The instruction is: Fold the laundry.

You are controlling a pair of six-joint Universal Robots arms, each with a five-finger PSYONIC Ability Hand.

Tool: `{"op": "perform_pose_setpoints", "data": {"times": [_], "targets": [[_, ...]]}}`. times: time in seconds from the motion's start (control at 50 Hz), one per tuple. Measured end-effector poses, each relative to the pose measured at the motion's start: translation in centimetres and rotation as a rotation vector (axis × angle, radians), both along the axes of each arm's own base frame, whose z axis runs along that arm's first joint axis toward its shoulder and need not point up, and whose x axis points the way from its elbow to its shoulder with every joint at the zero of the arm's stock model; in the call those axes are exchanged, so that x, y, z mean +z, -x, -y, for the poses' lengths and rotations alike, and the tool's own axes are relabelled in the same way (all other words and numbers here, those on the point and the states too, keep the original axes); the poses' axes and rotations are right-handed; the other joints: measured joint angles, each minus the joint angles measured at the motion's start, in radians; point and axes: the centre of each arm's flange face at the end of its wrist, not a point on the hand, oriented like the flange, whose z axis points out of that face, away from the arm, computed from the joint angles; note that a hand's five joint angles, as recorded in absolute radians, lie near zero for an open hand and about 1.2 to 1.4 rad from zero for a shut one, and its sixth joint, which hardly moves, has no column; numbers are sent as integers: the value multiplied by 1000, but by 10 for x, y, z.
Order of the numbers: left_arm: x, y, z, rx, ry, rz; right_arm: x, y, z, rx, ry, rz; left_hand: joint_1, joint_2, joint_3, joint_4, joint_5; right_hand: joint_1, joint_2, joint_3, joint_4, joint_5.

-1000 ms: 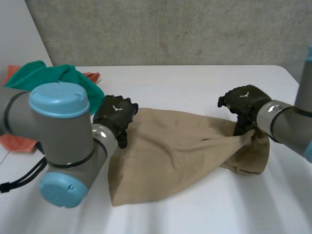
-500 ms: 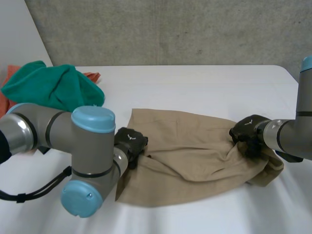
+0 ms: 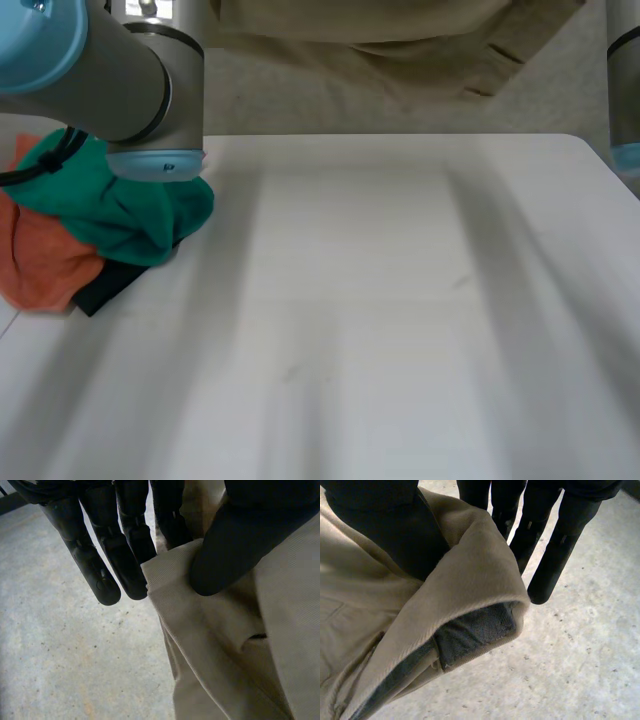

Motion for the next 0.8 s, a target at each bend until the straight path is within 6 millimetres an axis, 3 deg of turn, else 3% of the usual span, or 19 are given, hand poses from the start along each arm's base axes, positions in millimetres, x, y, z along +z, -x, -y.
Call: {"op": "perform_pose_setpoints", "data": {"times": [0.02, 0.1, 0.14, 0.22, 0.24, 0.28, 0.34, 0.42, 0.46, 0.48, 0.5, 0.58, 0.8], "targets": [[-3, 0, 0, 0, -8, 5, -3, 0, 0, 2, -10, -5, 0, 0, 0, 0, 0, 2, 0, 0, 0, 0], [-45, 0, 3, -1, -126, 84, -40, -6, 4, 28, -153, -69, 0, 0, 5, 0, 0, 2, 0, 0, 0, 0], [-69, 0, 3, -2, -190, 126, -60, -10, 5, 48, -230, -103, 0, 0, 5, 0, 0, 2, 0, 0, 0, 0], [-134, -2, -2, -4, -360, 238, -122, -22, 0, 110, -445, -192, 0, 3, 5, 1, 0, 2, 0, 0, 0, 0], [-143, -2, -3, -4, -381, 253, -128, -23, -1, 115, -466, -200, 0, 3, 5, 1, 0, 2, 0, 0, 0, 0], [-186, -4, -11, -7, -497, 330, -168, -28, -8, 140, -605, -258, 1, 3, 5, 1, 0, 2, 0, 0, 0, 0], [-230, -10, -25, -9, -633, 422, -209, -32, -19, 156, -744, -334, 2, 3, 6, 4, 0, 2, 0, 0, 0, 0], [-265, -20, -44, -10, -782, 522, -245, -35, -38, 167, -874, -447, 1, -11, -8, -10, -3, 2, 0, 0, 0, 0], [-270, -26, -53, -10, -832, 554, -253, -35, -45, 166, -905, -488, -31, -67, -52, -60, -34, -36, -64, -62, -69, -58], [-271, -28, -56, -10, -848, 564, -255, -35, -47, 165, -914, -500, -147, -180, -176, -186, -151, -113, -153, -164, -175, -161], [-269, -32, -62, -10, -875, 580, -257, -35, -51, 162, -927, -521, -381, -413, -406, -408, -370, -317, -362, -373, -385, -373], [-252, -40, -75, -11, -895, 589, -252, -32, -57, 143, -928, -541, -572, -615, -612, -624, -589, -754, -787, -809, -830, -817], [-186, -60, -107, -19, -776, 516, -208, -21, -72, 104, -857, -505, -628, -705, -701, -722, -688, -785, -820, -858, -879, -886]]}}
